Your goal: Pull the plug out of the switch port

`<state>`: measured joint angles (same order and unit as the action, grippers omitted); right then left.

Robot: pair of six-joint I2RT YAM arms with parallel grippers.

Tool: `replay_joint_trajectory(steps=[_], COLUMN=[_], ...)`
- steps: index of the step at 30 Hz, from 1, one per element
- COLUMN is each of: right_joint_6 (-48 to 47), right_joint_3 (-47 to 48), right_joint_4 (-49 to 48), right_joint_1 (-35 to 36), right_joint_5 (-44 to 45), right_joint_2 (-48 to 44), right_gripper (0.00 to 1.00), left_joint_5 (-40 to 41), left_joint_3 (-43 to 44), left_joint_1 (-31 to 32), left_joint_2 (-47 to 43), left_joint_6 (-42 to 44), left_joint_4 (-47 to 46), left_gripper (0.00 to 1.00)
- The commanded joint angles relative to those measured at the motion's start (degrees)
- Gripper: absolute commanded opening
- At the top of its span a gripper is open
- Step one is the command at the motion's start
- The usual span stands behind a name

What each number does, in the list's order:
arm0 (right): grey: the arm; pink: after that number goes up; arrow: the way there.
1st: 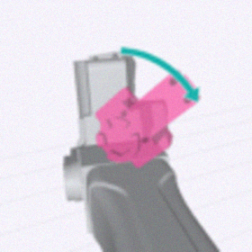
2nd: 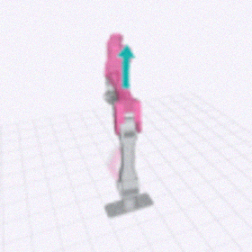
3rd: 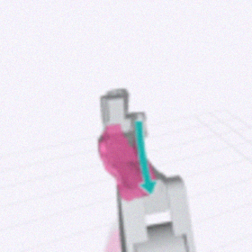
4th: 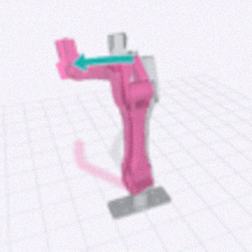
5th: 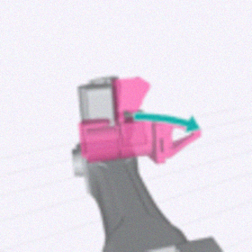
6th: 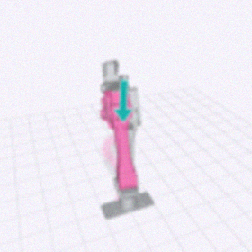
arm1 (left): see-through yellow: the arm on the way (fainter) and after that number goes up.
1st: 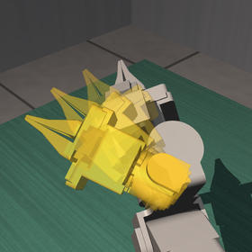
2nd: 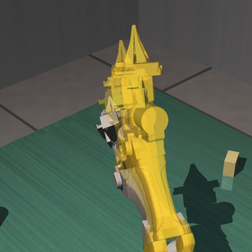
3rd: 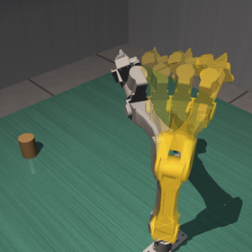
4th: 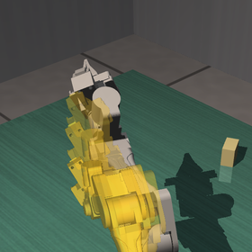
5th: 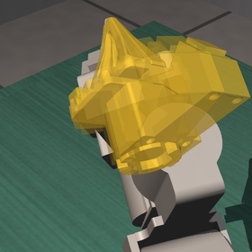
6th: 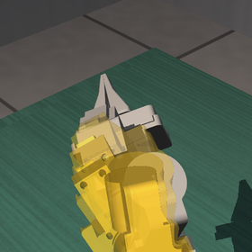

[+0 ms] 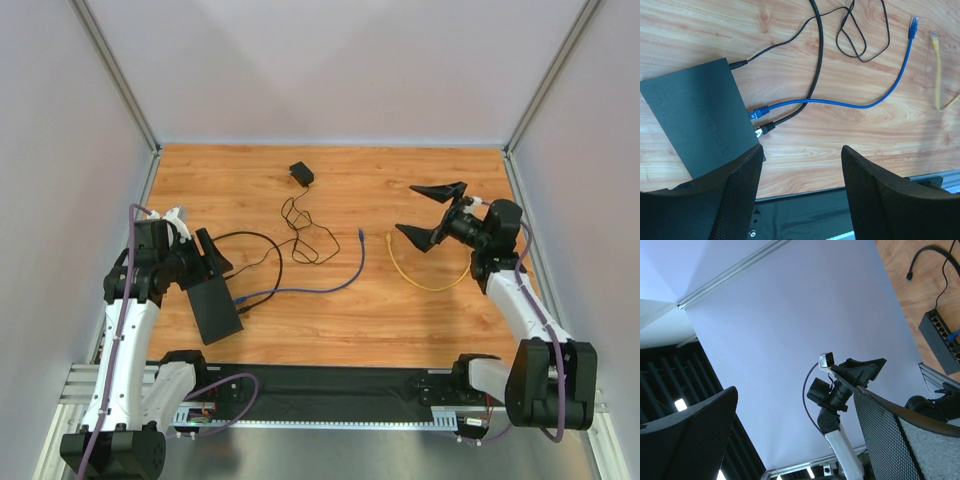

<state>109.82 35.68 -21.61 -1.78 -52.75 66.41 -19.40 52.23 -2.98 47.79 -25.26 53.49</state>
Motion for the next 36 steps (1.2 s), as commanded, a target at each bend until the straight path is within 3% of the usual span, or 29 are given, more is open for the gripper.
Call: replay_joint_trajectory(steps=[1, 2, 3, 4, 5, 9, 13, 17, 21, 25, 28, 34, 36], right_joint_6=[-6.2, -17.8, -36.6, -44.6, -49.4, -61.5, -70.9, -74.2, -70.9, -64.7, -59.3, -50.9, -49.7], right_joint_3=[7.9, 12.8, 16.8, 22.9, 24.1, 20.7, 16.9, 11.3, 11.0, 12.6, 12.0, 12.3, 12.9], right_joint_4=[8.0, 19.6, 31.9, 48.6, 53.9, 62.4, 65.4, 59.9, 53.4, 48.3, 38.5, 18.9, 11.1], right_joint_1=[-2.6, -3.7, -4.2, -4.3, -4.2, -4.2, -3.4, 4.4, 19.3, 35.7, 45.6, 59.2, 61.4], right_joint_5=[-2.3, -1.9, 2.1, 5.8, 9.5, 25.0, 28.7, 24.2, 30.8, 37.9, 43.3, 54.8, 55.7], right_joint_2=[-0.1, 0.5, 0.8, 0.7, -0.3, -6.0, -8.0, -10.9, -11.4, -5.7, -0.7, 12.9, 17.1], right_gripper=[1.00, 1.00, 1.00, 1.00, 1.00, 0.88, 0.85, 0.86, 0.86, 0.85, 0.84, 0.77, 0.68], left_joint_5=[-1.1, -1.2, -1.3, -1.3, -1.4, -2.0, -2.0, -0.9, 1.2, 4.3, 4.5, 6.4, 7.3], left_joint_3=[1.9, 1.9, 1.8, 1.8, 1.7, 1.0, 0.3, -1.1, -2.7, -4.2, -5.4, -6.1, -6.2], left_joint_1=[0.0, -0.1, 0.0, 0.0, -0.1, 0.0, 0.0, 0.0, -0.2, -1.1, -3.1, -6.2, -6.9], left_joint_2=[-0.7, -0.8, -0.9, -1.1, -1.2, -1.7, -0.9, -0.4, 1.1, 2.8, 4.9, 9.7, 11.6], left_joint_6=[0.7, 0.7, 0.6, 0.6, 0.5, 0.3, -0.3, -1.9, -3.9, -7.6, -8.7, -9.9, -9.7], left_joint_4=[0.6, 0.6, 0.6, 0.6, 0.6, 0.1, -0.3, -1.6, -1.8, -1.1, -1.3, -0.4, -0.7], left_gripper=[0.71, 0.71, 0.71, 0.71, 0.71, 0.71, 0.72, 0.71, 0.71, 0.69, 0.69, 0.61, 0.61])
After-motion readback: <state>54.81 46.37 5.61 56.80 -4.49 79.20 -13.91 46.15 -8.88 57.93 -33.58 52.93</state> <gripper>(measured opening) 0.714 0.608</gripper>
